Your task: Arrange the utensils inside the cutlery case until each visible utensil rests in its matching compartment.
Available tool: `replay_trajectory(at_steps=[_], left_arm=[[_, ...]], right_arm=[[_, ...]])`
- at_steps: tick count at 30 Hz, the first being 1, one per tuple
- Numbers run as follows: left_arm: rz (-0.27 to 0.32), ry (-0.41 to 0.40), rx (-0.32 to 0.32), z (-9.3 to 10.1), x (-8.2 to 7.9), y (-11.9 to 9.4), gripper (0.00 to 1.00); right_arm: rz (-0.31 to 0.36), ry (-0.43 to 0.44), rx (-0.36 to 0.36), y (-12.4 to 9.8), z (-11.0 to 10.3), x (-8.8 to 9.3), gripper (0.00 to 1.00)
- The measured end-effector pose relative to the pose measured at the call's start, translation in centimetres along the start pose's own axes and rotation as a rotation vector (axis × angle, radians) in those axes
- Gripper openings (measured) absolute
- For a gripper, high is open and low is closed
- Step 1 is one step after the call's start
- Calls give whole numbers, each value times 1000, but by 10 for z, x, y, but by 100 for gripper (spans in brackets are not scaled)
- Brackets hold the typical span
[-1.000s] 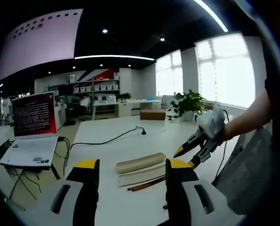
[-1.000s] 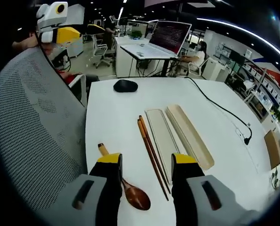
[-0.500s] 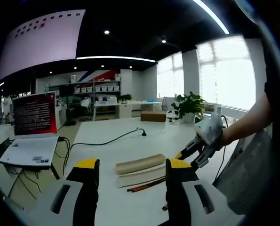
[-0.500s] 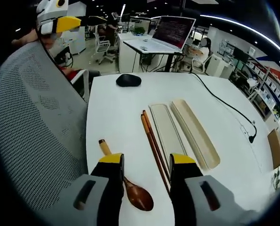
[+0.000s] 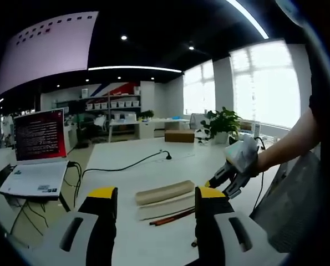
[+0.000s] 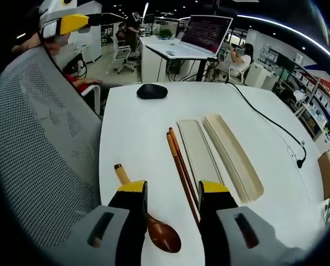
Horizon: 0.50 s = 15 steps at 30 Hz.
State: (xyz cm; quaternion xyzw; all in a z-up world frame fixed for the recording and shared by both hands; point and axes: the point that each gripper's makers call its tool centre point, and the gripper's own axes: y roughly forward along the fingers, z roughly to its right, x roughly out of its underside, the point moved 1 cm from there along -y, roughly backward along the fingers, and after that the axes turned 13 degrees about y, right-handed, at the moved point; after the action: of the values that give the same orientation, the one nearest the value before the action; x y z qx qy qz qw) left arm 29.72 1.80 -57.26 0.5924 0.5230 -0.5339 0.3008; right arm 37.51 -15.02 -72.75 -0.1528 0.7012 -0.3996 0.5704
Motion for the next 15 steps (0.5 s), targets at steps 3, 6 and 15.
replay_trajectory(at_steps=[3,6,15], left_arm=[[-5,5,7,1,1,2,57],[-11,7,11,2,3,4,57],[-24,13,17,2,5,5,57]], right_arm=[[-1,2,-2,2,0,1,35],[-6,2,-8,5,0,2,35],[-33,-10,-23,13,0,8,35]])
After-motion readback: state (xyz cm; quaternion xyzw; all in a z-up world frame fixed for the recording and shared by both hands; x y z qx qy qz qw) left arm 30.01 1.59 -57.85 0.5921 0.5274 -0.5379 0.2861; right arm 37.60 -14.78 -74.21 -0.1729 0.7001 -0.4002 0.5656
